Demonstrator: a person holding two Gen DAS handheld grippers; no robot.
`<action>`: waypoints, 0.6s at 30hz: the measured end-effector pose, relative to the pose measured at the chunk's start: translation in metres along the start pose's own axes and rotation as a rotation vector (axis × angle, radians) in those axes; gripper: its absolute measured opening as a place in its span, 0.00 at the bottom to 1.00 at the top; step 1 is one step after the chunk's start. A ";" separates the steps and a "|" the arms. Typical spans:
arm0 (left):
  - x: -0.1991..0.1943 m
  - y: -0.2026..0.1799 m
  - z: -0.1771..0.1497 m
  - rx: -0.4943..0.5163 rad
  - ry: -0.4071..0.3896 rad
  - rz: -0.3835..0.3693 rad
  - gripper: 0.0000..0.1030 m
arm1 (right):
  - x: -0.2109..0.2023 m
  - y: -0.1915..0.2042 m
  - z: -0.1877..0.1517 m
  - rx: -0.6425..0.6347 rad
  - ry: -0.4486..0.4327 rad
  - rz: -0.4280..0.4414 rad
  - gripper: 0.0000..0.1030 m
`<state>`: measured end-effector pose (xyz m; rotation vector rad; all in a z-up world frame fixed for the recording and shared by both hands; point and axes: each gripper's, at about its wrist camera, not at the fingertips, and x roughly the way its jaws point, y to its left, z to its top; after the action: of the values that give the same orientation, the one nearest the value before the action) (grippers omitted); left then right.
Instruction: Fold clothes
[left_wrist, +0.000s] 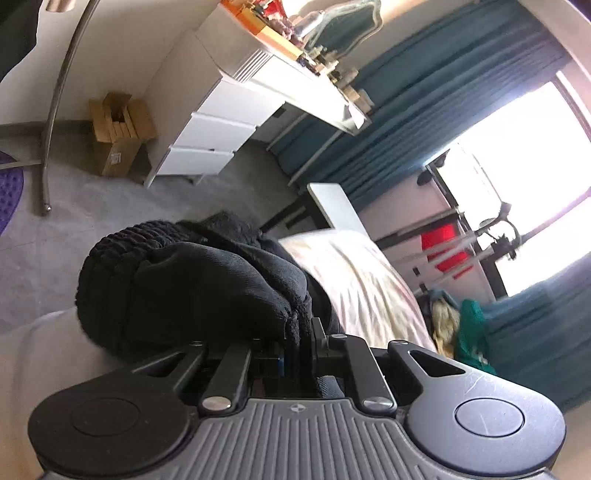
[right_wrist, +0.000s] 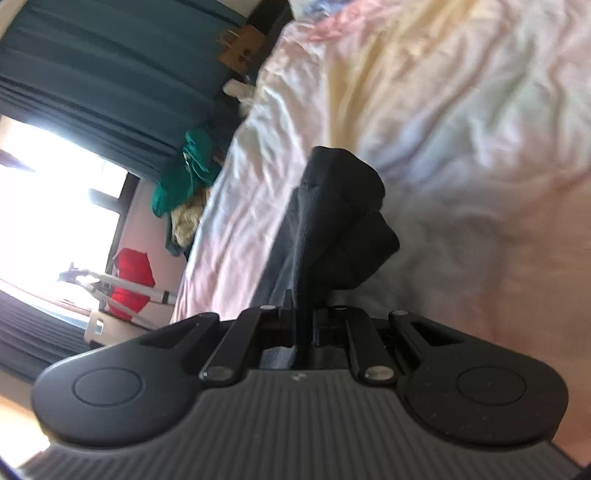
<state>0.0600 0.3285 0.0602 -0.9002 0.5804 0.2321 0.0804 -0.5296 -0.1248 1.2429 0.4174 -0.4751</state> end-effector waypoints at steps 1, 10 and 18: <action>-0.011 0.008 -0.005 0.028 -0.002 -0.004 0.12 | -0.006 -0.009 -0.003 0.003 0.011 0.003 0.10; -0.024 0.084 -0.045 0.087 0.024 0.030 0.15 | -0.007 -0.068 -0.011 0.058 0.151 0.001 0.13; -0.035 0.081 -0.069 0.286 0.025 0.033 0.42 | -0.003 -0.080 -0.014 0.147 0.178 0.062 0.28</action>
<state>-0.0294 0.3251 -0.0076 -0.6178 0.6342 0.1629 0.0329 -0.5358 -0.1904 1.4430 0.4997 -0.3478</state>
